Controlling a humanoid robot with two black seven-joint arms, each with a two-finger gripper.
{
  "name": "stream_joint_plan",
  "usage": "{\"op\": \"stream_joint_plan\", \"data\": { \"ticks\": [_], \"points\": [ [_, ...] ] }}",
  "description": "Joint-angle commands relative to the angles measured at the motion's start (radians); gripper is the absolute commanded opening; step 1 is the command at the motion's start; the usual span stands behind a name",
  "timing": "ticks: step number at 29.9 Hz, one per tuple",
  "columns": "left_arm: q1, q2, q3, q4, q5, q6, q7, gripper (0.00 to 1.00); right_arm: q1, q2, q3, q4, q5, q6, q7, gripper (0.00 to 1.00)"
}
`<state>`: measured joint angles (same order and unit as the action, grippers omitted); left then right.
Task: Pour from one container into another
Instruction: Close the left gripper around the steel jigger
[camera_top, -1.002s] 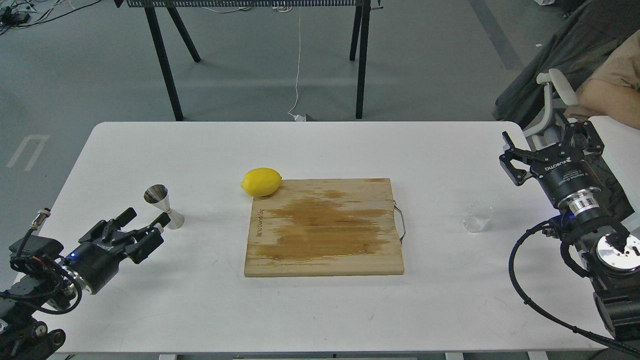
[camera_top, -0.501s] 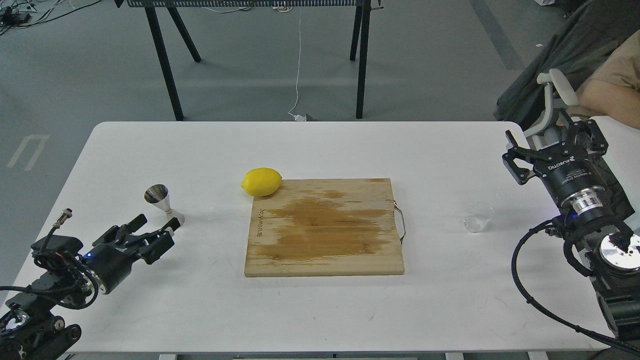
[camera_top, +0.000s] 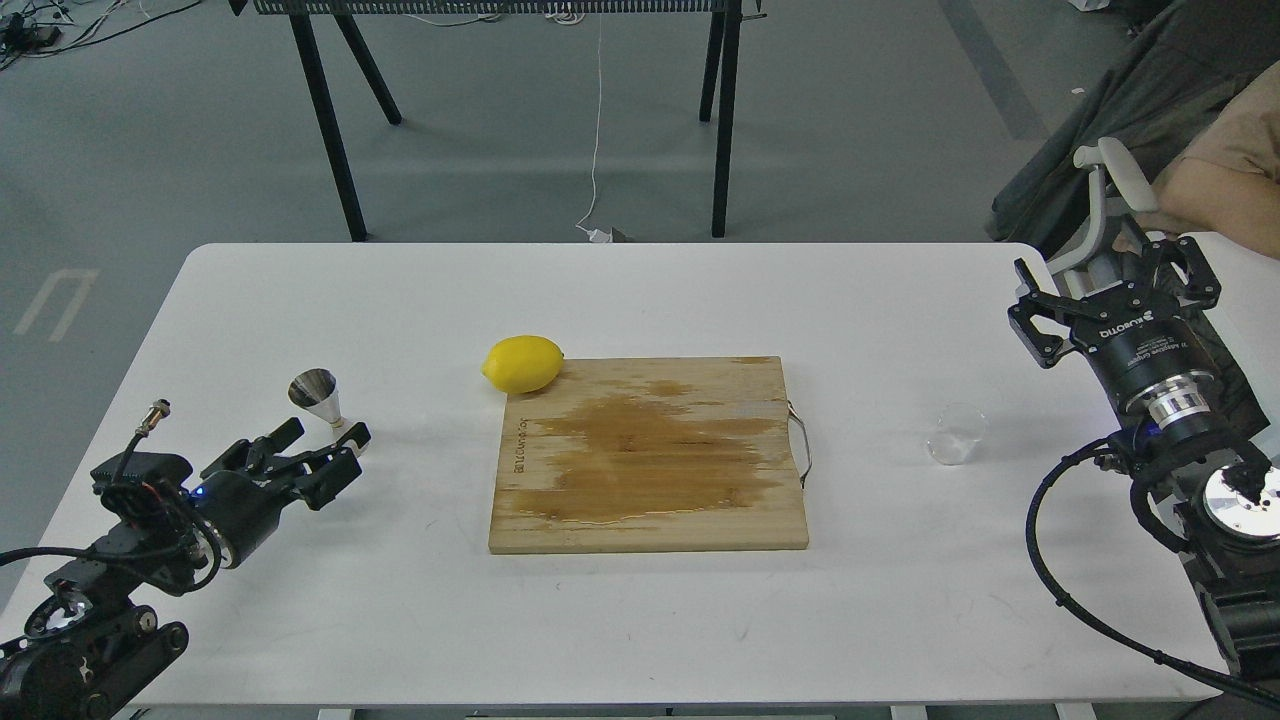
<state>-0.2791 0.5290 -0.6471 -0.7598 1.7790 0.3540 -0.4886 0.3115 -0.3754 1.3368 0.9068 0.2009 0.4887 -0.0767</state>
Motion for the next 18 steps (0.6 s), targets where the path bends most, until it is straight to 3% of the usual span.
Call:
{"op": "stream_joint_plan", "data": {
  "ticks": [1,9,18],
  "points": [
    [-0.023,-0.033,0.006,0.053,0.0,-0.001,0.0,0.99,0.0,0.0,0.002,0.0,0.002,0.0,0.0,0.99],
    [-0.089,-0.096,0.053,0.174,-0.006,-0.003,0.0,0.99,0.0,-0.013,0.002,0.0,0.002,0.0,0.0,0.99],
    [-0.129,-0.119,0.055,0.224,-0.006,-0.003,0.0,0.95,0.0,-0.013,0.002,0.0,0.002,0.0,0.0,0.99]
  ]
}}
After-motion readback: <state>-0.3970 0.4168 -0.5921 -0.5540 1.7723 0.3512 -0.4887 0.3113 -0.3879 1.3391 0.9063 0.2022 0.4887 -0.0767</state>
